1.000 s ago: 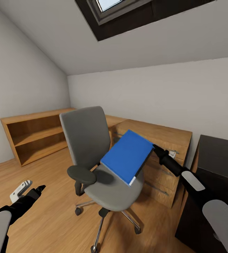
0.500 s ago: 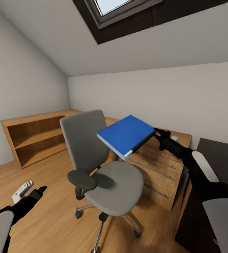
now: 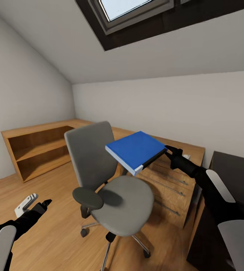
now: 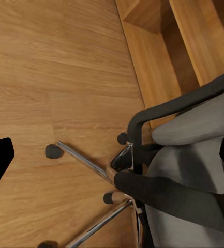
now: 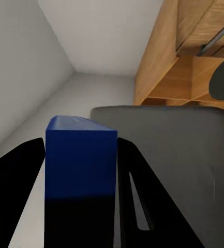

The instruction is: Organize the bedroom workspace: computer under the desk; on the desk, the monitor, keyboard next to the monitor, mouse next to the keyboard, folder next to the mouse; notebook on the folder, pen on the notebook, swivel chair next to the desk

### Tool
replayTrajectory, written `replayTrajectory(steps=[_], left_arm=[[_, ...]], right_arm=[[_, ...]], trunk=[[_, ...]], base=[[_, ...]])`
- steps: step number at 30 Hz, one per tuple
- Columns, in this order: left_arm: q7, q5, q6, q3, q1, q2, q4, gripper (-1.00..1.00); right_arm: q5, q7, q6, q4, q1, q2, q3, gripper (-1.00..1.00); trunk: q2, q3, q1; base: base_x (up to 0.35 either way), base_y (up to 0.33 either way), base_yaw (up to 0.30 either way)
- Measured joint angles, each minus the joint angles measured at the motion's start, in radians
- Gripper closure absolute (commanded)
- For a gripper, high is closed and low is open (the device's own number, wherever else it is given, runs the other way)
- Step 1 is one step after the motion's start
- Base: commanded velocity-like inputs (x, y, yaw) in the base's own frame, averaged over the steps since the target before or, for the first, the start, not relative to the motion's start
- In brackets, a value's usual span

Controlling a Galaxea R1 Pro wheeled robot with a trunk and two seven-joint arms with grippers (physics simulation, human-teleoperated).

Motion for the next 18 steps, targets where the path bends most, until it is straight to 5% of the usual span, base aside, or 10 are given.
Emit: replayTrajectory(steps=[5, 18], left_arm=[[0.000, -0.001, 0.002, 0.000, 0.000, 0.001, 0.000, -1.00], [0.001, 0.000, 0.000, 0.000, 0.000, 0.000, 0.000, -1.00]], right_arm=[[0.000, 0.001, -0.001, 0.001, 0.000, -0.001, -0.002, 1.00], [0.002, 0.001, -0.005, 0.000, 0.000, -0.002, -0.004, 1.00]], trunk=[[0.035, 0.016, -0.019], [0.126, 0.040, -0.068]], base=[[-0.126, 0.000, 0.000], [-0.335, 0.000, 0.057]])
